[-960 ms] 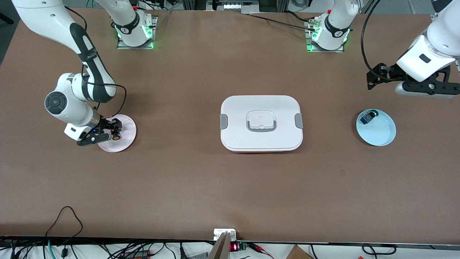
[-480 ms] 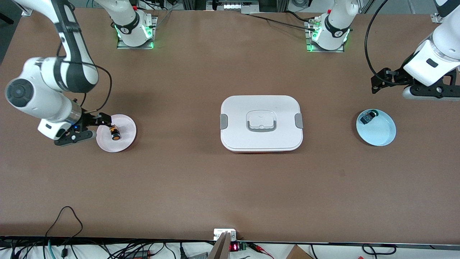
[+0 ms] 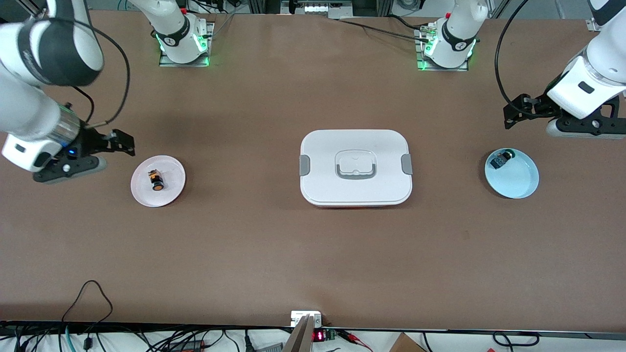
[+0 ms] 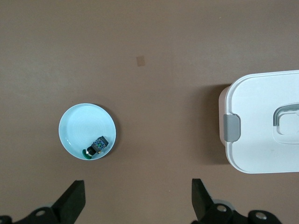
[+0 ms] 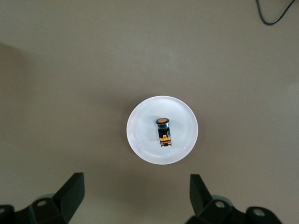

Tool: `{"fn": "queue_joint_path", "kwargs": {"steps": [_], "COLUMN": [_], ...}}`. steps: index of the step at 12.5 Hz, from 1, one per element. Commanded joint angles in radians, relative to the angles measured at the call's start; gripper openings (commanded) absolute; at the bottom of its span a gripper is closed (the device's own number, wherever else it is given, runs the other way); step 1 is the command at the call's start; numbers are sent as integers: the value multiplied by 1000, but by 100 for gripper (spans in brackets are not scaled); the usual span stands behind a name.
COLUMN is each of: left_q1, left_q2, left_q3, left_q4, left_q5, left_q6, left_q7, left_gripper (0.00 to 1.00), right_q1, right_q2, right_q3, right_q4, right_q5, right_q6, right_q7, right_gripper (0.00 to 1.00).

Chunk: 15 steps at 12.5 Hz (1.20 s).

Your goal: Transfer orange switch to right arm and place

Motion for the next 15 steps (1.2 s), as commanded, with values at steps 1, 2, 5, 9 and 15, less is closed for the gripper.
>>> {"fn": "queue_joint_path", "kwargs": {"steps": [1,2,5,9,15], "left_q1": [-2,-2,-2,-2,-2], "left_q2": [19,19,19,19,19], "left_q3": [-1,-1,-1,1,-1], "left_q4": [31,31,31,31,35], "left_q5": [12,12,12,12,11], "left_q6": [-3,-3,-3,-3,-3], "left_q7": [-16,-16,-16,-16,-16], "left_gripper": [100,100,100,100,100], "right_q1": [-2,-2,-2,3,9], "right_q2": [-16,-27,-28,-24,-21], "right_q3": [4,4,2,4,-1], "right_q4": [52,53,58,81,85], "right_q5": [2,-2,4,-2,1], "right_q6": [-68,-77,-89,-135,-137], "right_q7": [14,14,14,13,16], "right_gripper": [100,100,100,100,100]}}
